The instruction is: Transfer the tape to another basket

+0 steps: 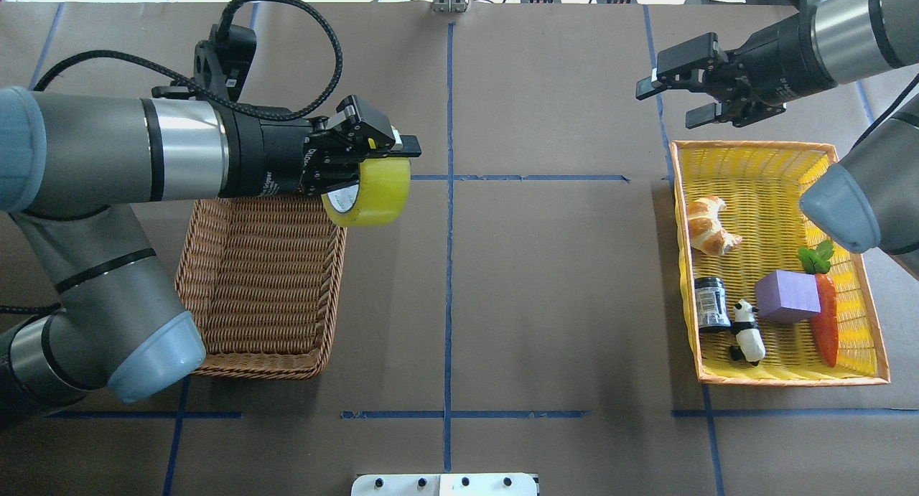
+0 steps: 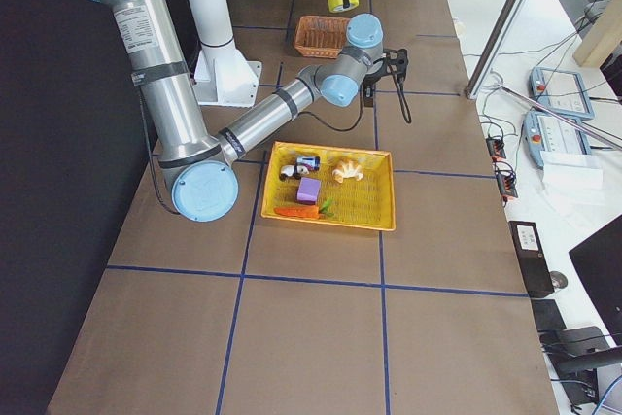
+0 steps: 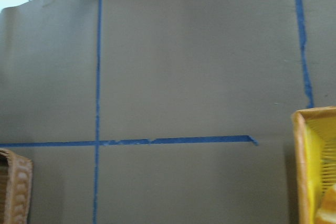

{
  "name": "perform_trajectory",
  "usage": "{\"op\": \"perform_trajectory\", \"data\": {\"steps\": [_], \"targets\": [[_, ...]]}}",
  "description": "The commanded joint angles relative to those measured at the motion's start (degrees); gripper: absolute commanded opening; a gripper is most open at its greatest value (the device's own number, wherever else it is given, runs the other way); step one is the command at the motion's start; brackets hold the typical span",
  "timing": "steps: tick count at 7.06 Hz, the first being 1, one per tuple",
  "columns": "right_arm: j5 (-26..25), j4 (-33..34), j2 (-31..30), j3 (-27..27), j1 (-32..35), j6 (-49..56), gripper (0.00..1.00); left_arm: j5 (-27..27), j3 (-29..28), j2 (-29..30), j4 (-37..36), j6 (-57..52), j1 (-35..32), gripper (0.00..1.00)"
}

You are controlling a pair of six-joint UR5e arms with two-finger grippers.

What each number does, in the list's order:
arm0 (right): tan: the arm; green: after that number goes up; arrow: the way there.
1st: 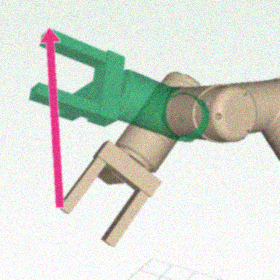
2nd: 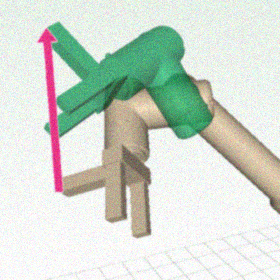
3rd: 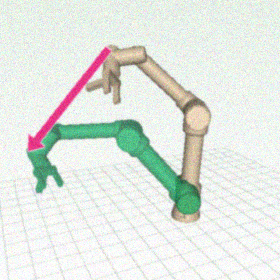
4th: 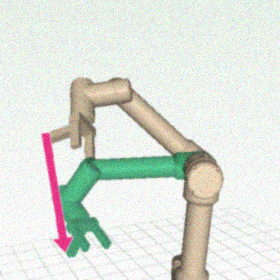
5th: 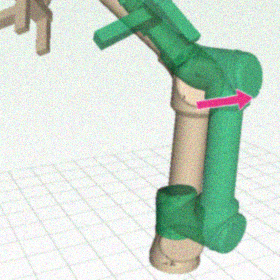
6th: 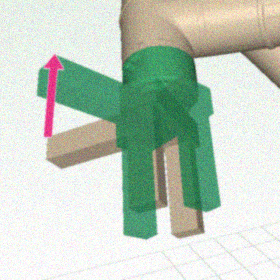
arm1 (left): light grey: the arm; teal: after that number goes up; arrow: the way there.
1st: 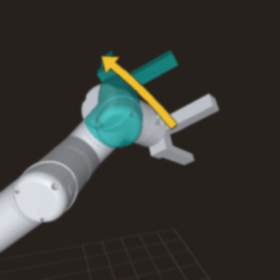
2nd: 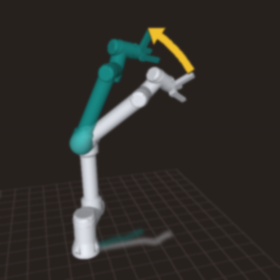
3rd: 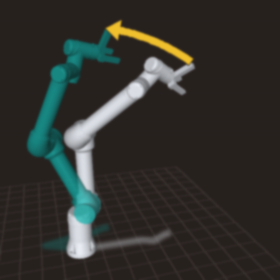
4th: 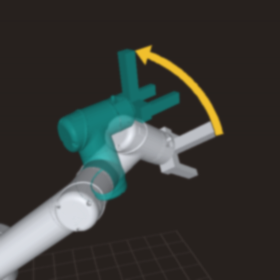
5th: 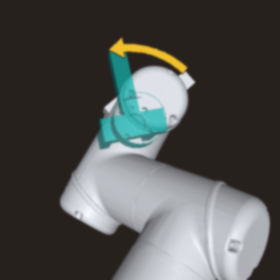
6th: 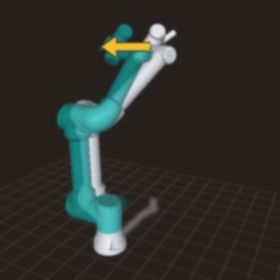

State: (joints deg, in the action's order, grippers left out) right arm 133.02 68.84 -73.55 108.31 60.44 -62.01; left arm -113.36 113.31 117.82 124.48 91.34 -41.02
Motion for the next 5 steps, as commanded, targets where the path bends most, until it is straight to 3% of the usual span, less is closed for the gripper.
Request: {"op": "perform_trajectory", "data": {"steps": [1,3,4,5], "targets": [[-4.1,13.1,-2.3,1.7,0.5,14.1,1.0,-0.9,0.8,0.0,-17.6,-12.8,-0.9,0.0],[-8.4,34.8,-2.3,7.9,3.3,34.6,1.0,-0.7,1.0,-0.4,-30.5,-22.6,-2.2,0.0],[-8.4,41.7,-2.4,9.2,5.8,43.9,1.0,-0.4,0.4,-0.8,-33.4,-26.4,-2.0,0.0],[-8.4,42.5,-5.2,9.9,6.6,50.3,1.0,-0.2,0.2,-4.4,-33.2,-27.3,-1.4,0.0]]}}
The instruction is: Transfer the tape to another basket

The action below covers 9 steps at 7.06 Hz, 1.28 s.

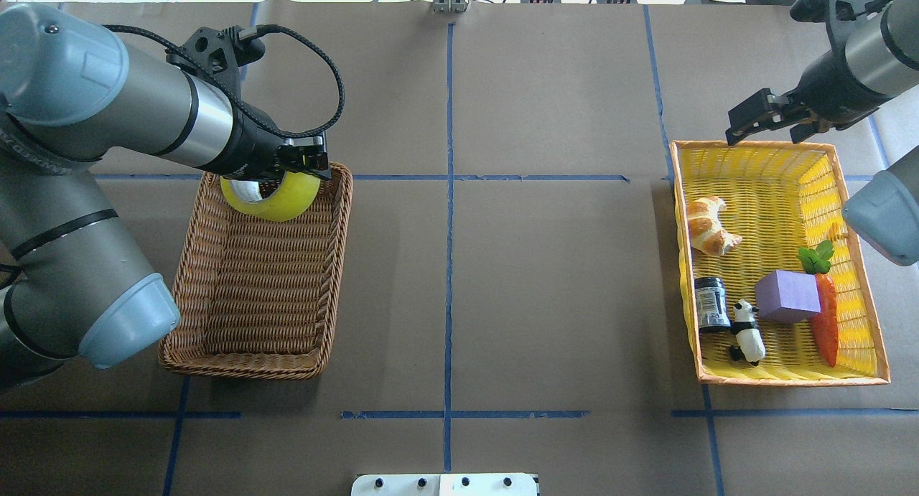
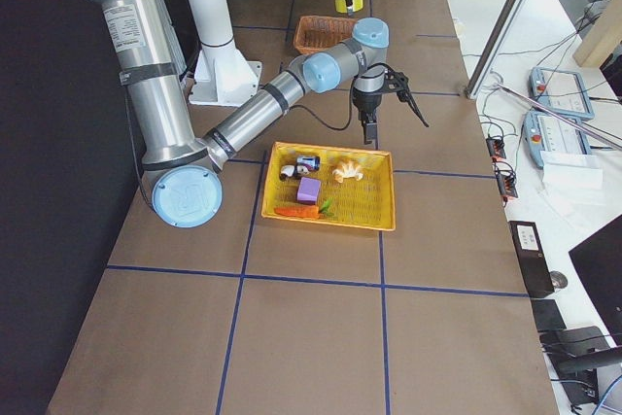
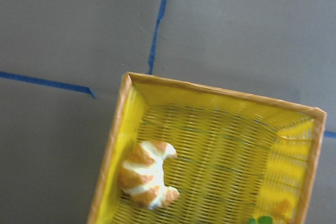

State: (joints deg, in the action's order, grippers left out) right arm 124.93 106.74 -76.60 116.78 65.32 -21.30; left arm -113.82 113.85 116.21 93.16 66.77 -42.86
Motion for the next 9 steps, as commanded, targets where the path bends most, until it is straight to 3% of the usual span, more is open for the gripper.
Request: {"op": "perform_trajectory", "data": {"steps": [1,3,6,7,8,9], "targets": [[0.4,4.4,-3.6,1.5,2.6,11.5,1.0,1.2,-1.2,-4.1,-1.6,-3.9,0.8,0.0],[0.6,4.4,-3.6,1.5,2.7,11.3,1.0,5.1,-5.1,-3.2,-1.4,-3.6,6.2,0.0],[0.6,4.4,-3.6,1.5,2.7,11.1,1.0,5.1,-7.4,-3.0,-1.3,-3.7,9.1,0.02],[0.6,4.4,-3.5,1.5,2.7,10.9,1.0,5.1,-9.3,-2.0,-1.2,-4.0,9.6,0.39],[0.6,4.4,-3.5,1.6,2.7,10.9,1.0,5.2,-9.6,-1.9,-0.7,-4.0,9.6,0.86],[0.6,4.4,-3.5,1.6,2.7,10.9,1.0,5.4,-9.4,-1.9,-0.7,-4.0,9.5,1.0]]}}
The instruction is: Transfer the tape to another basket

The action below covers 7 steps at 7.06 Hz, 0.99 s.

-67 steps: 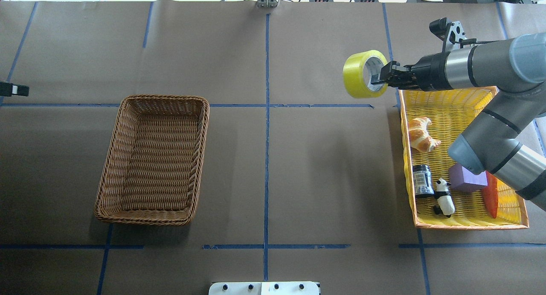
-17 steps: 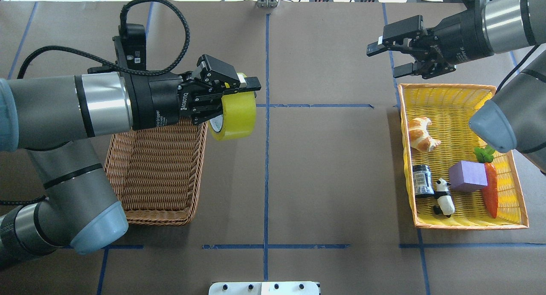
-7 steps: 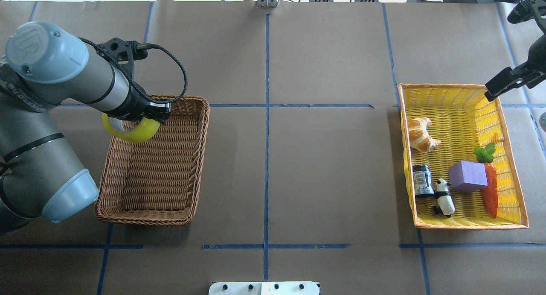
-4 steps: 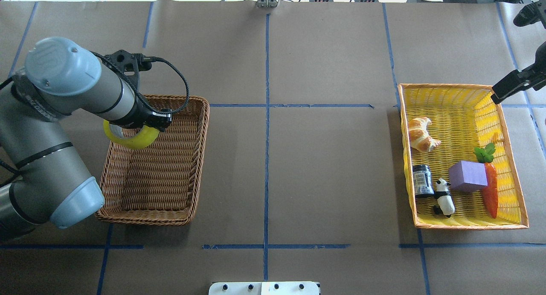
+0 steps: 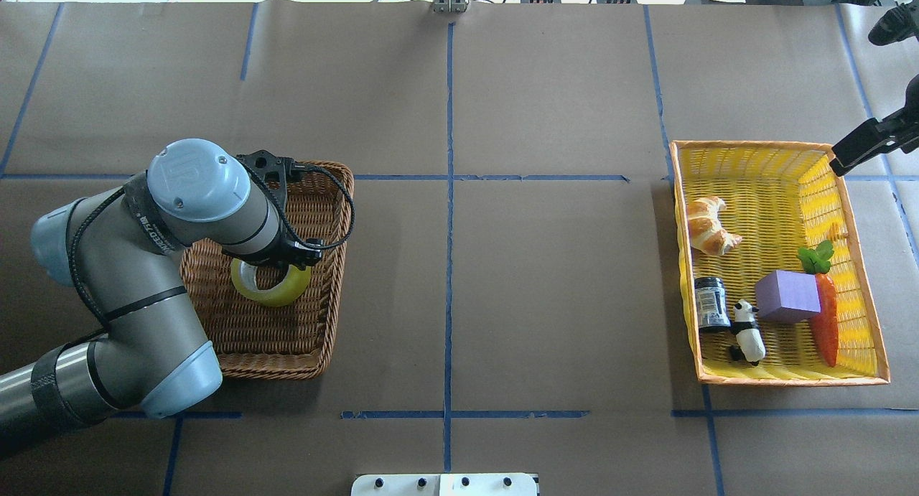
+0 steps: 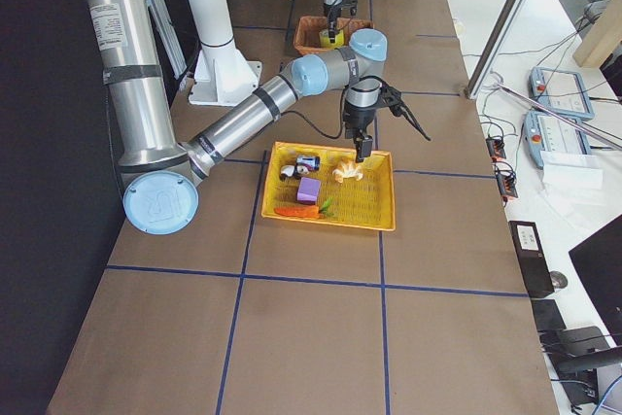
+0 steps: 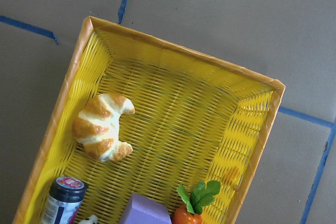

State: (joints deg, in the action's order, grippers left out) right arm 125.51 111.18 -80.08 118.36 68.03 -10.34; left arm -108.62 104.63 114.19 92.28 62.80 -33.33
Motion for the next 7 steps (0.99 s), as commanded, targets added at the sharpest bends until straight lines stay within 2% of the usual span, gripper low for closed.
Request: {"op": "perform_trajectory", "data": {"steps": [1,3,4,5,7], "targets": [[0.0,0.0,0.0,0.0,0.0,0.0,1.0,0.2,0.2,0.1,0.2,-0.6,-0.2,1.0],[0.0,0.0,-0.3,-0.1,0.4,0.3,1.0,-0.5,3.5,-0.6,-0.7,-9.6,-4.5,1.0],[0.1,0.1,-0.5,-0.7,1.7,2.0,1.0,-1.7,4.3,-2.2,-1.8,-18.3,-8.9,1.0],[2.3,0.0,-1.6,-2.1,4.2,6.2,1.0,-7.2,3.4,-3.8,-2.7,-27.8,-15.9,1.0],[5.9,0.0,-4.8,-5.5,12.4,18.5,1.0,-16.1,1.4,-11.3,-2.7,-47.5,-31.5,1.0]]}}
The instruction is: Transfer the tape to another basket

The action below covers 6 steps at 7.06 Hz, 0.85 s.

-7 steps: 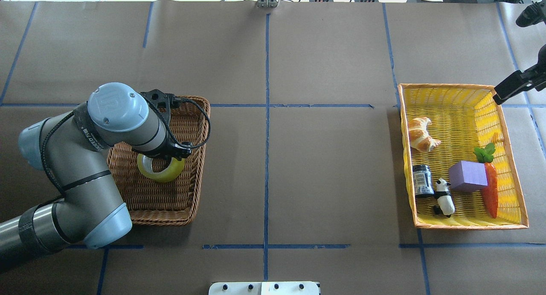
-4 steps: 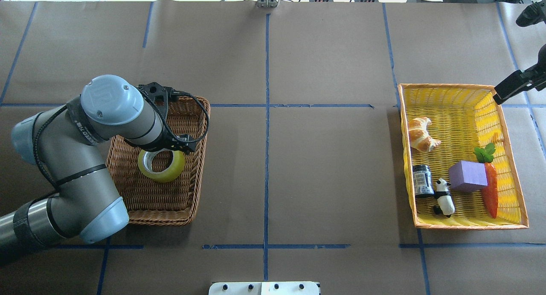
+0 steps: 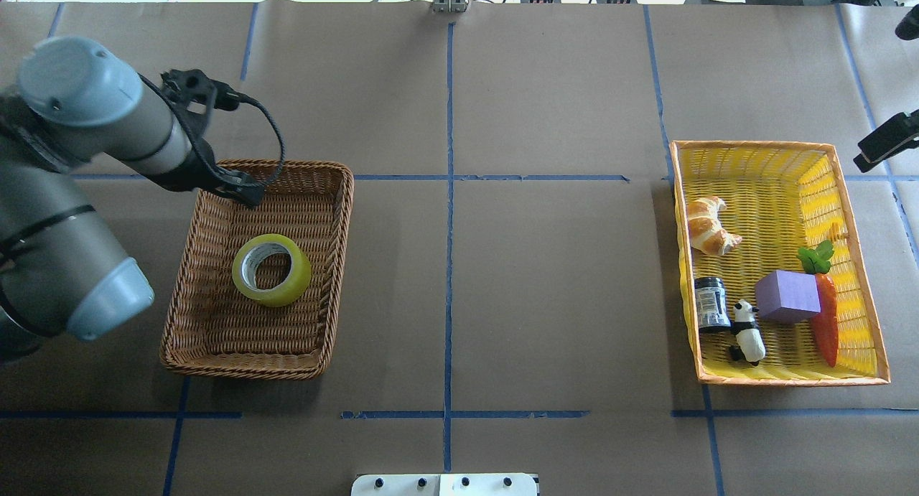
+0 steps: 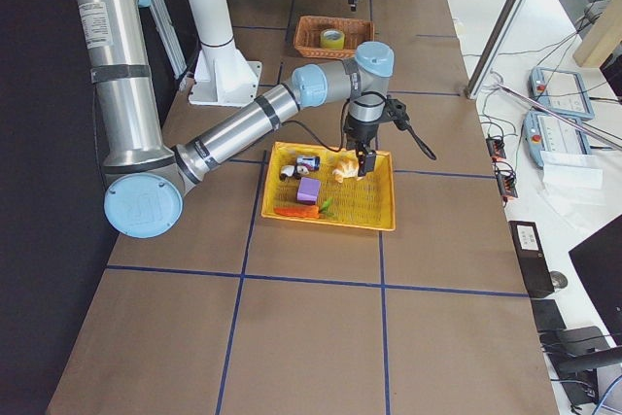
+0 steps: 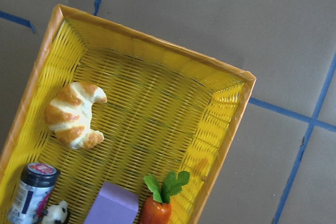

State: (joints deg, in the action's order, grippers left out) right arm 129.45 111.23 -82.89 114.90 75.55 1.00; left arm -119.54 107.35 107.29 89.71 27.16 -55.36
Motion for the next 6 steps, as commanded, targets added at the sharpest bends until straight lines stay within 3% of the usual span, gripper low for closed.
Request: {"op": "perform_trajectory", "data": {"steps": [1,3,5,6], "targets": [[2.3,0.0,-3.8,-3.0,9.0,11.9,1.0,-8.2,-3.0,-7.7,-0.1,-19.4,-15.8,1.0],[2.1,0.0,-10.4,-3.2,12.2,12.3,1.0,-11.9,-9.1,-11.7,0.0,-29.6,-28.6,1.0],[2.0,-1.3,-11.9,-3.8,12.4,8.4,0.99,-14.1,-14.3,-14.4,0.3,-34.8,-34.0,1.0],[2.1,-8.1,-12.9,-7.7,12.4,6.8,0.99,-14.1,-14.6,-16.7,0.2,-37.6,-34.9,1.0]]}}
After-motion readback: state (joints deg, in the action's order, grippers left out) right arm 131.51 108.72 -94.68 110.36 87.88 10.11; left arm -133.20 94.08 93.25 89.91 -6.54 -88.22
